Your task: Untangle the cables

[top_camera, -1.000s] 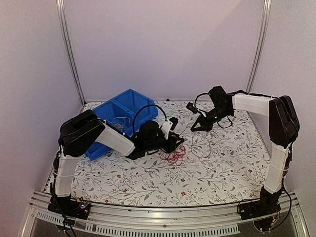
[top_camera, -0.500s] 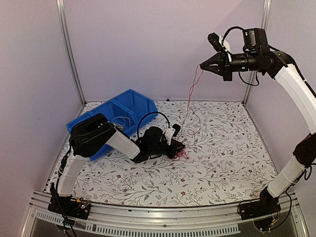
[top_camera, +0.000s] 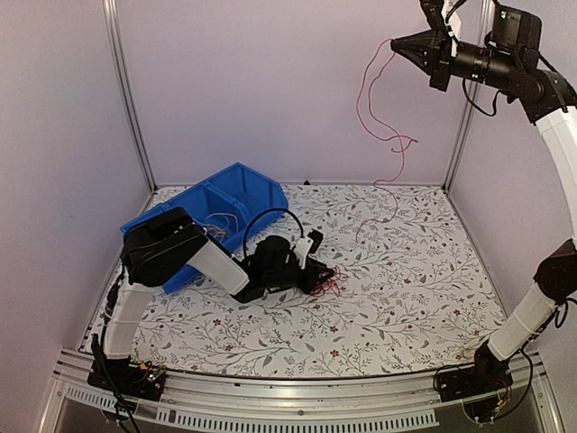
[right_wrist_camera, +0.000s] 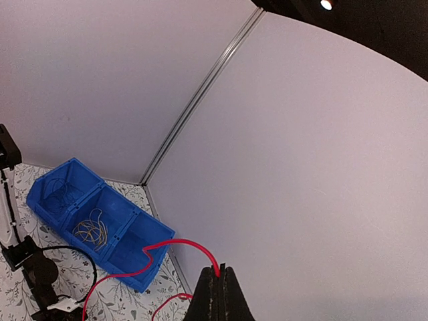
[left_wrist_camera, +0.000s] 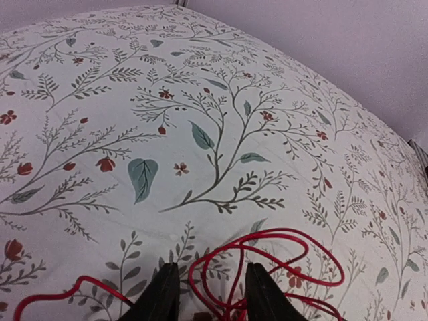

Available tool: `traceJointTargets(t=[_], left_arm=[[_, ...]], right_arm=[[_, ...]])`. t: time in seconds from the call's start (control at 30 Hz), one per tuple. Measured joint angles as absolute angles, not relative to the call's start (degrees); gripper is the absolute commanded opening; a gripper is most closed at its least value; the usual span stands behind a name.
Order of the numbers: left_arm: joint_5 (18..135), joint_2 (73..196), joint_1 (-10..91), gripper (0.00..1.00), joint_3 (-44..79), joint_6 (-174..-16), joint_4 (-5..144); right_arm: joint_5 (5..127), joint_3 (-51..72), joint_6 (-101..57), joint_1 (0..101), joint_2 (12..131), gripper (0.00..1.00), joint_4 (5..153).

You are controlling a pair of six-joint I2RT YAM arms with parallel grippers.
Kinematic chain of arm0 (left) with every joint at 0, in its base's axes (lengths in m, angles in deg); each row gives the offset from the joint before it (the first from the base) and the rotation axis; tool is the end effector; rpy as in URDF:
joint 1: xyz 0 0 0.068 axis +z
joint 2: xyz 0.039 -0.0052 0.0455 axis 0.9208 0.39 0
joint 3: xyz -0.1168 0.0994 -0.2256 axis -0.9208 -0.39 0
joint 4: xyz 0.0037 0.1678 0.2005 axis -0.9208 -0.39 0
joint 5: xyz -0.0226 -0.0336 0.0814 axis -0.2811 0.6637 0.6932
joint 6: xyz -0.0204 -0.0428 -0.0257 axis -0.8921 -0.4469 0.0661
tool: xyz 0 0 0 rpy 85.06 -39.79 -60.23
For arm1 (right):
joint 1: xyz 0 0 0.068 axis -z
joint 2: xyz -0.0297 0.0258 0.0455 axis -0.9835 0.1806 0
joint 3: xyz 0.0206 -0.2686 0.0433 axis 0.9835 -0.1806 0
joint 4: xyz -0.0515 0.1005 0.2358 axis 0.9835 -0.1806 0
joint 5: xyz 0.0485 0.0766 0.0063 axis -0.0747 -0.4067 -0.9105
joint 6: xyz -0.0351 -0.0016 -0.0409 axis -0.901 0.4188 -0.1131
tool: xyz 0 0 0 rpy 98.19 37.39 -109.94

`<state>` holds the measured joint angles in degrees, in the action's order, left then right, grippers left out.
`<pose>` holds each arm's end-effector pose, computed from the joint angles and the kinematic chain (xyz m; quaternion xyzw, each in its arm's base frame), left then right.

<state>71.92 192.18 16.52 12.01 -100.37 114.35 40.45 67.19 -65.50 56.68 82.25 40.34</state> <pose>0.2841 -0.3573 0.0675 0.2993 0.7581 -0.3918 0.4267 0.2494 0.1269 0.5834 -0.5132 0.4800 0.1195 0.7014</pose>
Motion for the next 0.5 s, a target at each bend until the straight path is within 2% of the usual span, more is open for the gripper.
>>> traceJointTargets(t=[0.2, 0.5], left_arm=[[72.3, 184.6, 16.5, 0.50, 4.0, -103.0, 116.4], [73.9, 166.1, 16.3, 0.54, -1.0, -106.5, 120.5]], right_arm=[[42.4, 63.1, -64.1, 56.7, 83.9, 0.00, 41.8], [42.9, 48.6, -63.5, 56.8, 83.4, 0.00, 45.6]])
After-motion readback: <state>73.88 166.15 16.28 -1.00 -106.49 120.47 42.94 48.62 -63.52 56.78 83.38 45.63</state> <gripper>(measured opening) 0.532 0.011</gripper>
